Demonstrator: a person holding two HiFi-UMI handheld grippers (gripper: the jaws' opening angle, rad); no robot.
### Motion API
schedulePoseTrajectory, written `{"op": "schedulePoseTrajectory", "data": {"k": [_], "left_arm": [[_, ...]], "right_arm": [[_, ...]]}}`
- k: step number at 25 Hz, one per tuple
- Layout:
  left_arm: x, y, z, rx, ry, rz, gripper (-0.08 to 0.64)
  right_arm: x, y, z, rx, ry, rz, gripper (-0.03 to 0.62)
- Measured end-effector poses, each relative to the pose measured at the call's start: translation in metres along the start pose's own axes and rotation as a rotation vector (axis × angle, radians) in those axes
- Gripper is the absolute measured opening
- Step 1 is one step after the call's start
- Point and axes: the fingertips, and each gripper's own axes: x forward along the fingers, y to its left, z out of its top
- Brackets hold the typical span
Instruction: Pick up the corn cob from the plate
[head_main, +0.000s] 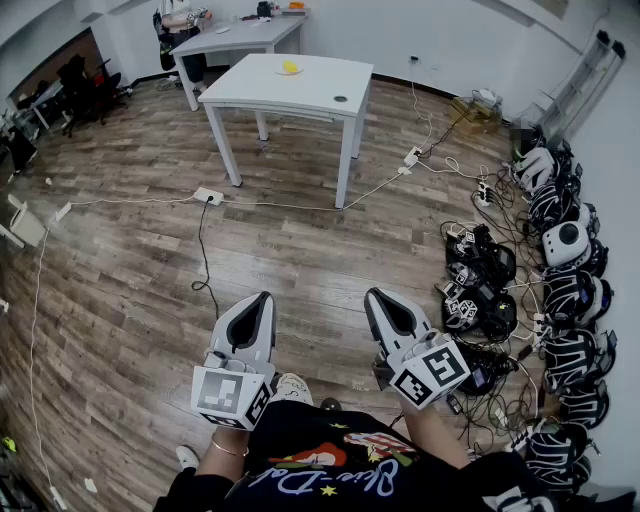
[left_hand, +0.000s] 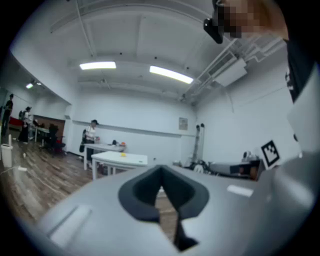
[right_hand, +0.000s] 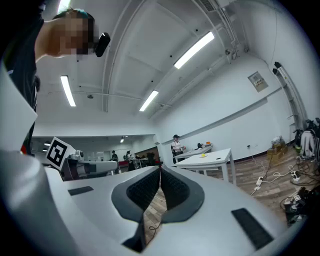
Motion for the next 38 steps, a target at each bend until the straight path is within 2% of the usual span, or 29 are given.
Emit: {"op": "schedulePoseTrajectory", "data": {"k": [5, 9, 16, 21, 24, 28, 38], "left_arm": [[0.042, 0.042, 0.000, -0.011, -0.013, 0.011, -0.003], [0.091, 0.082, 0.012, -0.015, -0.037, -0.006, -0.003], [0.179, 0.192, 0.044, 0.004, -0.059, -0.035, -0.002], [0.220, 0.257, 0.047, -0.018, -0.059, -0.034, -0.002], [0.248, 0.279, 0.040, -0.037, -0.040, -0.049, -0.002], [0.298, 0.303, 0.035, -0.024, -0.032, -0.082, -0.003], [0.470, 0.409, 0.052, -0.013, -0.043, -0.028, -0.002]], "right_arm": [[0.052, -0.022, -0.003, -0.015, 0.004, 0.008, 0.017], [0.111, -0.047, 0.009, -0.030, -0.007, 0.000, 0.017], [0.244, -0.081, 0.033, -0.040, -0.053, -0.033, 0.017], [0.317, -0.092, 0.024, -0.024, -0.038, -0.044, 0.017], [0.348, -0.103, 0.017, -0.015, -0.015, -0.048, 0.017], [0.393, -0.141, 0.018, -0.024, -0.012, -0.074, 0.017], [0.565, -0.264, 0.042, -0.050, -0.030, -0.041, 0.017]]}}
